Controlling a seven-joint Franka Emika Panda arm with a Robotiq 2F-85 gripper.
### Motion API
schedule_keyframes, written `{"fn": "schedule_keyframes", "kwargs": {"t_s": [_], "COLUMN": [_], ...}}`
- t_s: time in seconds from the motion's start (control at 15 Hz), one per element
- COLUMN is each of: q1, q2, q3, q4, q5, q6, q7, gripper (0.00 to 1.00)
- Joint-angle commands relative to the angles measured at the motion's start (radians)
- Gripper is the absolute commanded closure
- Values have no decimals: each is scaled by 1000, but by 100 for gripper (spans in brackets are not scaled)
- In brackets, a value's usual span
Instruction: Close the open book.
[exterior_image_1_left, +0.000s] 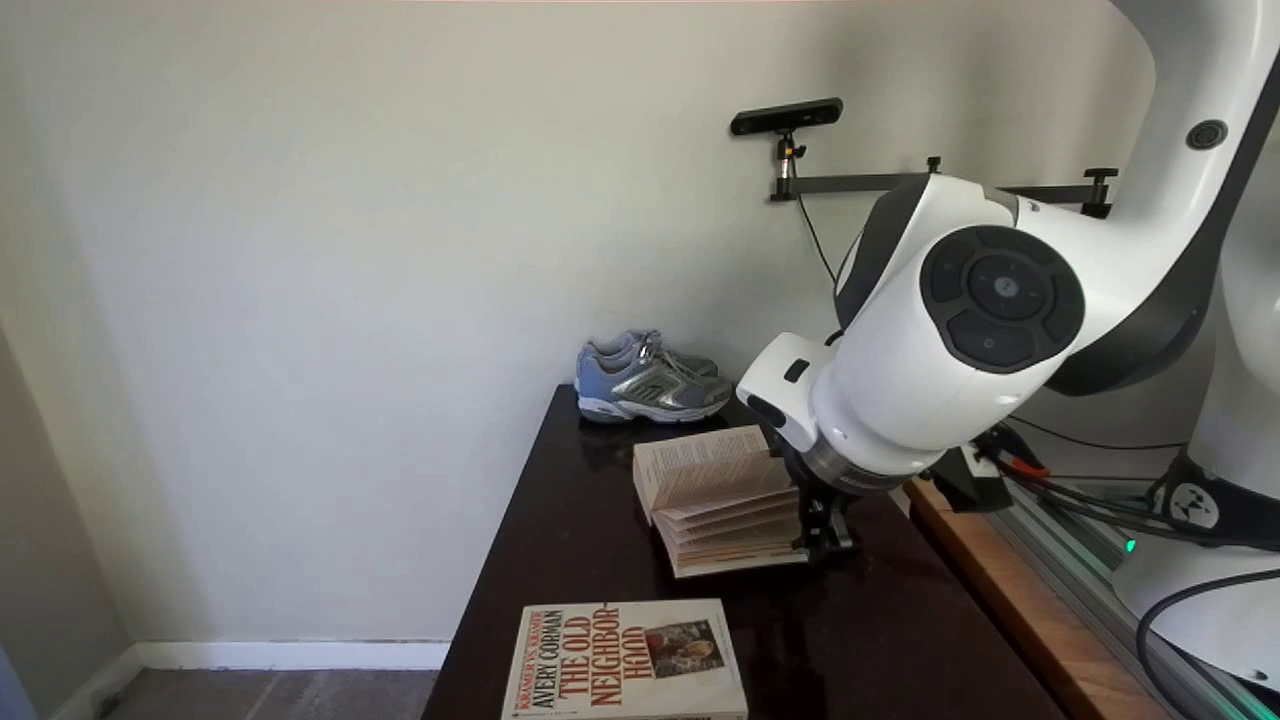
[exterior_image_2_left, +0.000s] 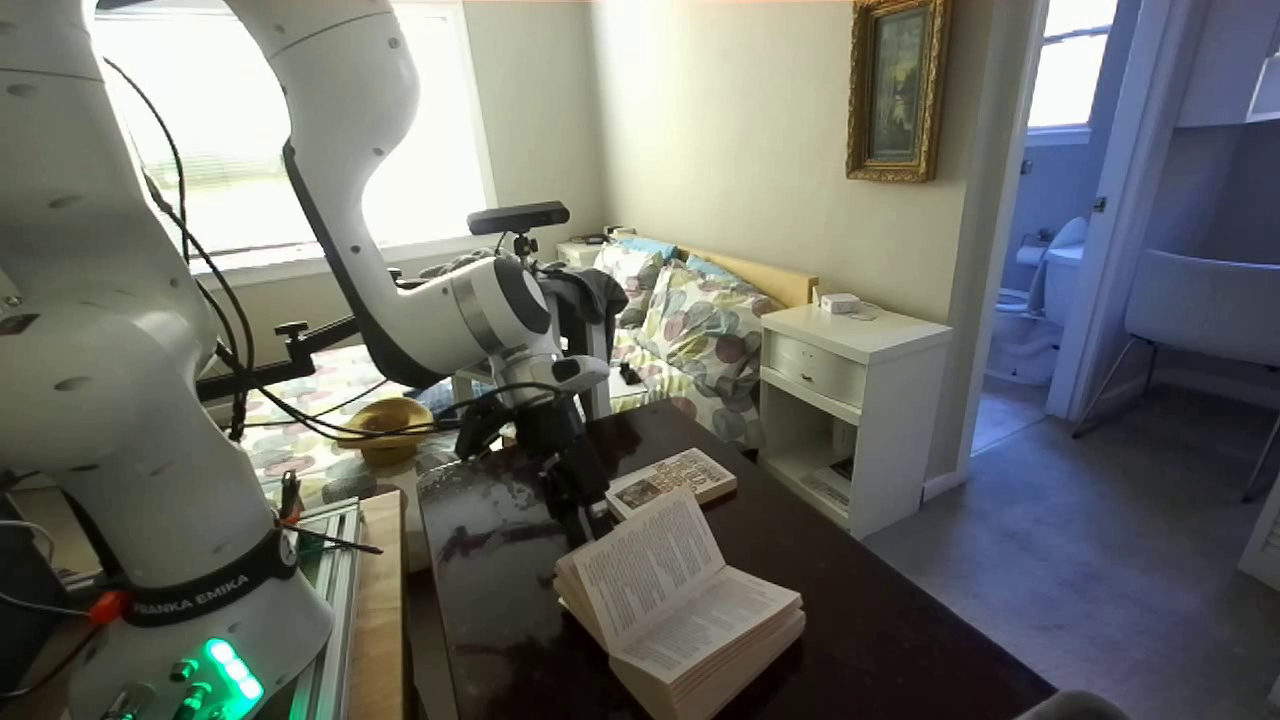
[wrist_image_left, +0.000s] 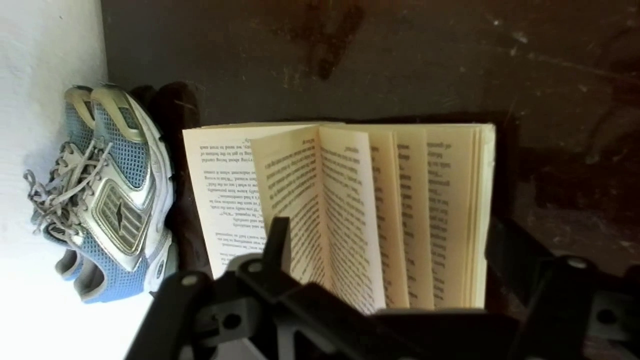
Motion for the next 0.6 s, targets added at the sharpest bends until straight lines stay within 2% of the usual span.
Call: {"fn": "schedule_keyframes", "kwargs": {"t_s": [0.0,0.53], "q1": [7,24], "q2": [42,83], "q3": [-14,-6], "q4": [15,39], "q5": [-43,-37], "q6": [-24,-38], "q7": [18,26], "gripper": [0,0]}}
